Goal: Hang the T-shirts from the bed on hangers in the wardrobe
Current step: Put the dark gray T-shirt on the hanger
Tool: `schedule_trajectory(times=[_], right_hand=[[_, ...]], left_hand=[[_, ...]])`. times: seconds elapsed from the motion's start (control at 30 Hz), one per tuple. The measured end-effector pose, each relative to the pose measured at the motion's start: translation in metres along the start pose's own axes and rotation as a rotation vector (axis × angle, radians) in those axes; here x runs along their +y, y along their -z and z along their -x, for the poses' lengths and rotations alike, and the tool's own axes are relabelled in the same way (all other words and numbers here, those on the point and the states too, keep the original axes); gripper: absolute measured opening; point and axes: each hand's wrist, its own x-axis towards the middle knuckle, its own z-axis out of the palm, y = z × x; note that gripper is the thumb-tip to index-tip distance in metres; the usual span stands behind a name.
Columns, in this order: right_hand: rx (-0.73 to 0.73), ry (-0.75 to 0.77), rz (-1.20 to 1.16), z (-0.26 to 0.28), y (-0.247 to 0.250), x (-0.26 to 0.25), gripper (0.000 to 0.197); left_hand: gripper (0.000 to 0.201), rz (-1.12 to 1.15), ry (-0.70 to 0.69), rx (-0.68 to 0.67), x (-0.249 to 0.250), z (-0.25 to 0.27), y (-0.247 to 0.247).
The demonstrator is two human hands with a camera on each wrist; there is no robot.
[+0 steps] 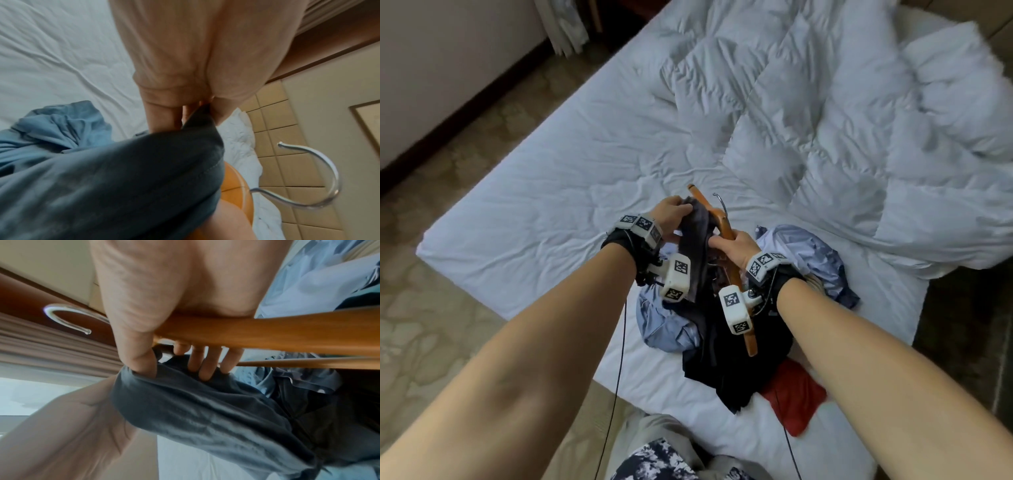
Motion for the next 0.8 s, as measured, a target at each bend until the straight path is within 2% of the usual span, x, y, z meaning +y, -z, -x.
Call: schedule_trajectory(times=[0.13,0.2,0.27,0.4,0.47,0.6,0.8], right_hand=[[-0.042,0.023,-0.141,0.034,0.023,-0.017,0.042],[-0.046,0.070,-0.189,0.052,0.033,-0.025,0.043],[-0.041,0.128,-0.223,0.074,0.044,-0.034,0.033],[-0.049,0.237,-0.227,0.108,0.069,-0.047,0.049],[-0.036,0.302,-0.186,0.122,0.080,-0.050,0.045],[0.016,0.390,-0.194,0.157,0.101,-0.062,0.014],[0.028,0.462,-0.457,0.196,0.124,-0.090,0.023]], left_hand=[[0.015,0.097,-0.070,0.020,0.034,0.038,-0.024],[0.015,0.168,-0.101,0.027,0.050,0.058,-0.039],[0.013,0.234,-0.114,0.010,0.064,0.079,-0.052],[0.022,0.297,-0.143,-0.014,0.086,0.118,-0.073],[0.032,0.364,-0.172,-0.024,0.093,0.137,-0.085],[0.023,0.405,-0.271,-0.097,0.101,0.164,-0.103],[0.021,0.342,-0.378,-0.136,0.100,0.195,-0.116]])
